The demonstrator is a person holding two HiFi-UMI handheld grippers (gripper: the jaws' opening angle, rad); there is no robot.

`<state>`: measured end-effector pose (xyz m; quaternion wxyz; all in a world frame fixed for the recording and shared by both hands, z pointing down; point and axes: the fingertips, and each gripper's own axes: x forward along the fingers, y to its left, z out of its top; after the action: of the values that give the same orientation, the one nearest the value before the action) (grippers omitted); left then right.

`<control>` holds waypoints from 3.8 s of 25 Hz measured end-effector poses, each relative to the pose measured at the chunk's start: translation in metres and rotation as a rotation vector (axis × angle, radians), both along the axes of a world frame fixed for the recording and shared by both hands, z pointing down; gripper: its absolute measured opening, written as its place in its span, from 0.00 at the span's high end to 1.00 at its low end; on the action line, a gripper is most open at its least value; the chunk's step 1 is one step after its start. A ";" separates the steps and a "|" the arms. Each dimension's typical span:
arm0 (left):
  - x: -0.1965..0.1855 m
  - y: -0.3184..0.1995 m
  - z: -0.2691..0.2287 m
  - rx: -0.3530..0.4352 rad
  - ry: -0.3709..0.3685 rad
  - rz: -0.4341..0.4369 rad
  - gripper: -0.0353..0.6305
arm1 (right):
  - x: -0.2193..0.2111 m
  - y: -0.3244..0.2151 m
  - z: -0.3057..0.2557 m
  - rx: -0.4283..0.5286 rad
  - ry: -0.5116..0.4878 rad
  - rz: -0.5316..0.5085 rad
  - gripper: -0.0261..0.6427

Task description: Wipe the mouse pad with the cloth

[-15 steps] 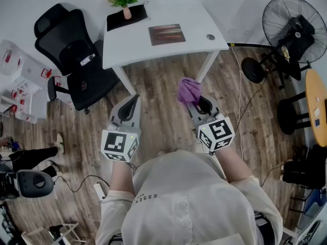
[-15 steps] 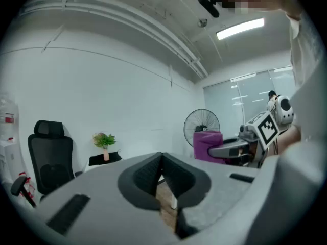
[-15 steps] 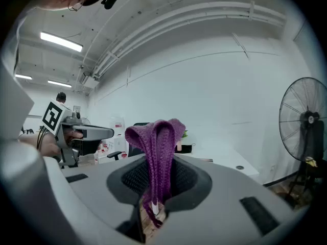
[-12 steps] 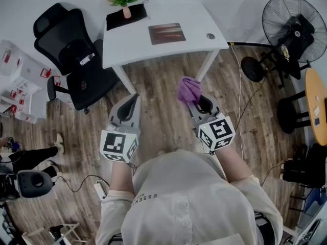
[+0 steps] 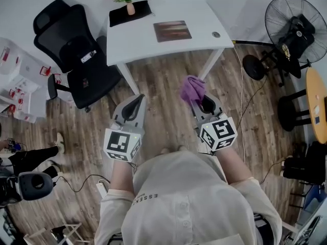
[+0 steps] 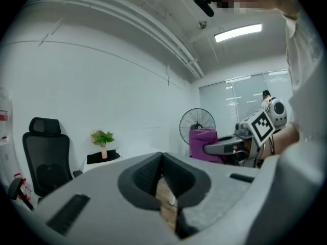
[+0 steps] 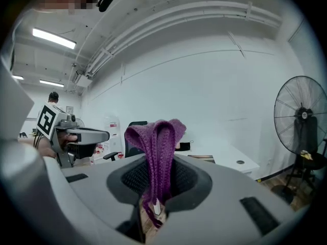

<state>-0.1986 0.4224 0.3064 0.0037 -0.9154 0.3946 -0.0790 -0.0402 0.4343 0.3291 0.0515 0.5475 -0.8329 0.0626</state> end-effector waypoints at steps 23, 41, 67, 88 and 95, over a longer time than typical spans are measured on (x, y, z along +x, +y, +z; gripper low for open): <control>0.016 -0.121 0.023 0.009 -0.018 -0.063 0.94 | 0.017 -0.141 0.028 -0.058 -0.068 -0.099 0.83; 0.145 -0.335 0.023 -0.005 -0.048 -0.125 0.94 | 0.145 -0.379 0.046 -0.158 -0.080 -0.201 0.83; 0.078 -0.573 0.110 -0.100 -0.019 0.058 0.94 | 0.019 -0.606 0.181 -0.604 0.046 -0.257 0.82; 0.058 -0.611 0.143 -0.214 -0.015 0.045 0.94 | -0.021 -0.646 0.272 -0.938 0.050 -0.329 0.82; 0.078 -0.614 0.147 -0.226 -0.039 0.041 0.94 | -0.001 -0.648 0.275 -0.943 0.048 -0.326 0.82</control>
<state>-0.1206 -0.1917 0.4530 -0.0904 -0.9162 0.3642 -0.1406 -0.0411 -0.2136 0.6036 0.3215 0.3285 -0.7874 0.4108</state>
